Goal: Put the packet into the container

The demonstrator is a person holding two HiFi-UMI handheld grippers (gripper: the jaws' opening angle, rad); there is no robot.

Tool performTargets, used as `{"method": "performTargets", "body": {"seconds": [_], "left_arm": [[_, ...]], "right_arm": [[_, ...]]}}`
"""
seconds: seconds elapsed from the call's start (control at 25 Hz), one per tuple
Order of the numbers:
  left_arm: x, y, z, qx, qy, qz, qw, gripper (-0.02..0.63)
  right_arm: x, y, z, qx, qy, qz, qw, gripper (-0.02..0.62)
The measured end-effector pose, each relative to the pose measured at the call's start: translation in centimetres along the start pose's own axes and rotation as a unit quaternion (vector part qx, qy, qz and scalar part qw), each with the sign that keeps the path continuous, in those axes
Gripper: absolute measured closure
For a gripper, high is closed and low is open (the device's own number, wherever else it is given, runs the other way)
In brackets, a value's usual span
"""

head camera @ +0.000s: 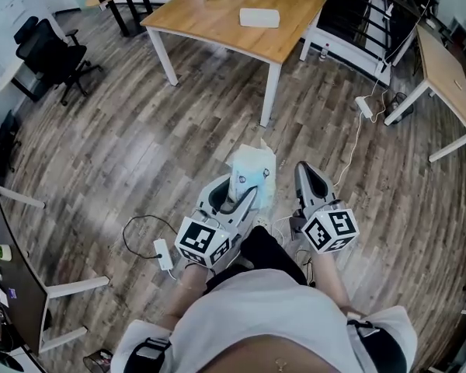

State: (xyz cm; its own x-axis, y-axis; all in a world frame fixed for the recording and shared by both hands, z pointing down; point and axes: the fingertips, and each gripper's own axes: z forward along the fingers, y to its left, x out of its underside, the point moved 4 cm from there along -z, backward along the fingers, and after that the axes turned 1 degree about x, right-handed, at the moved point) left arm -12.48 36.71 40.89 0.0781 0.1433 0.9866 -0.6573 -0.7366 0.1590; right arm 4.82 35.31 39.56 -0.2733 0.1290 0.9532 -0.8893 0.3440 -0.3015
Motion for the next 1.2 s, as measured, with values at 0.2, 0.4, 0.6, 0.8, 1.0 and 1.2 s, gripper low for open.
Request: {"method": "performTargets", "body": {"seconds": [0.2,0.4,0.6,0.8,1.0,1.2], "left_arm": [[-0.5,1.7,3.2,-0.003,-0.001,-0.003,1.0000,0.407],[-0.1,3.0,5.5,-0.008,0.007,-0.009,0.9999,0.407],[0.2,4.3,8.4,-0.018,0.010,-0.012,0.9997,0.407],[0.1,5.9,10.8,-0.029,0.004,-0.025,0.9993,0.407],[0.1,7.2,13.4,-0.038,-0.006,-0.026,0.9989,0.407],[-0.4,8.6,15.1,-0.035,-0.009,-0.026,0.9990,0.407]], "right_arm": [[-0.8,-2.3,2.8,0.003,0.003,-0.002,1.000,0.583],[-0.6,-3.9,5.0,-0.005,0.014,0.000,1.000,0.583],[-0.6,-6.6,7.2,-0.009,0.024,0.009,1.000,0.583],[-0.8,-8.8,9.6,-0.014,0.028,0.022,0.999,0.583],[-1.2,-10.9,11.8,-0.019,0.025,0.024,0.999,0.583],[-1.8,-11.8,13.5,-0.017,0.020,0.032,0.999,0.583]]}}
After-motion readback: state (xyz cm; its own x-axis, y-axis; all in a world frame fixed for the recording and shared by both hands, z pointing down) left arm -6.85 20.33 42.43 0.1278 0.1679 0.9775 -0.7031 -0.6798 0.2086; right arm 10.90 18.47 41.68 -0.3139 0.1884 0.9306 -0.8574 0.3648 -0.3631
